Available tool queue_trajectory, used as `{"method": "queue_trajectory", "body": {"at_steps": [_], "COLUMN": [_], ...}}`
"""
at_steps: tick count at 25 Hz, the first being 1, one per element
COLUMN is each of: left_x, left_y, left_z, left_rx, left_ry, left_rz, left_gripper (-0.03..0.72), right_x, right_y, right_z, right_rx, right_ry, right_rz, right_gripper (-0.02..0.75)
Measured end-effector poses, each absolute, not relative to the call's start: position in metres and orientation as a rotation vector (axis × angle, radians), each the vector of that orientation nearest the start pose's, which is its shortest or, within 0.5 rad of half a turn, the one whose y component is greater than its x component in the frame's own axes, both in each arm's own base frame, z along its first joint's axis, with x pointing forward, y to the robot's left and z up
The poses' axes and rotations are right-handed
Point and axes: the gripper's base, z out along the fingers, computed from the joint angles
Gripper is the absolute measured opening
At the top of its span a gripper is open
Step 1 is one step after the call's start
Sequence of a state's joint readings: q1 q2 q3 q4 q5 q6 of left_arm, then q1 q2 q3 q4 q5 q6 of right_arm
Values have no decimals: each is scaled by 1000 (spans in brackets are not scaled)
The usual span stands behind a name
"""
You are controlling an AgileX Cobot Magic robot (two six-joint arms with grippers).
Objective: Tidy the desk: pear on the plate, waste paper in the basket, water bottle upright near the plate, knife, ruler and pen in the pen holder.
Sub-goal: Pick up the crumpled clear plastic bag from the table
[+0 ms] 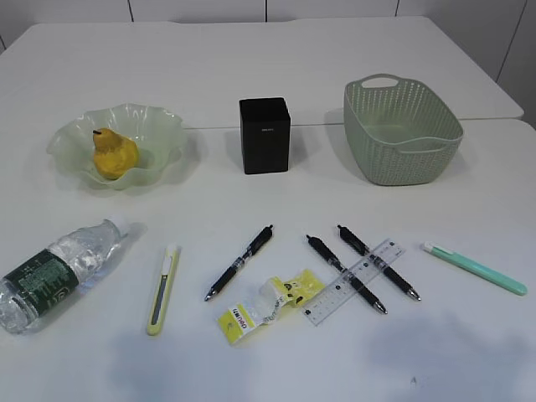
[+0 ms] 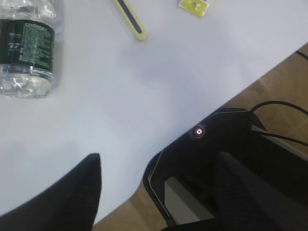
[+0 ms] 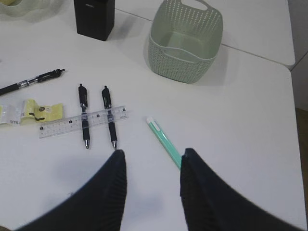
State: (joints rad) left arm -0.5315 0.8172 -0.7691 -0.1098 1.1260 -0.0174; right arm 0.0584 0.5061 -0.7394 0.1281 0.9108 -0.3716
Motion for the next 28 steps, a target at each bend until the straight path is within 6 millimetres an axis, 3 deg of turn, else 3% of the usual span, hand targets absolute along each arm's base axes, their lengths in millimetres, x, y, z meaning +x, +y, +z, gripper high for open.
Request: {"method": "queue_trajectory", "body": {"at_steps": [4,5,7,14,22,28], "left_x": [107,108,109,113,114,114], "left_y": [-70,-70,-70,-71,-72,-72], "left_z": [301,300,300,302,303,303], "left_rx": [656,656,656,643,638,638], "left_ry": [2594,2588,2580,2524,2507,2507], "left_rz": [-283,-278,-269,-272,-277,-277], "left_gripper": [521,521,521,521,521,521], "right_x": [85,98,99,140,189,208], "right_y": [17,22,23,44,55,51], "right_z": [348,351,352,356,346,328], "right_rx": [-459,-490,-499,-726,-771,-758], "right_ry": [2127,2164,2166,2345,2521,2665], "right_rz": [6,68,79,266,344,273], "right_gripper": [313,313,313,313,313,313]}}
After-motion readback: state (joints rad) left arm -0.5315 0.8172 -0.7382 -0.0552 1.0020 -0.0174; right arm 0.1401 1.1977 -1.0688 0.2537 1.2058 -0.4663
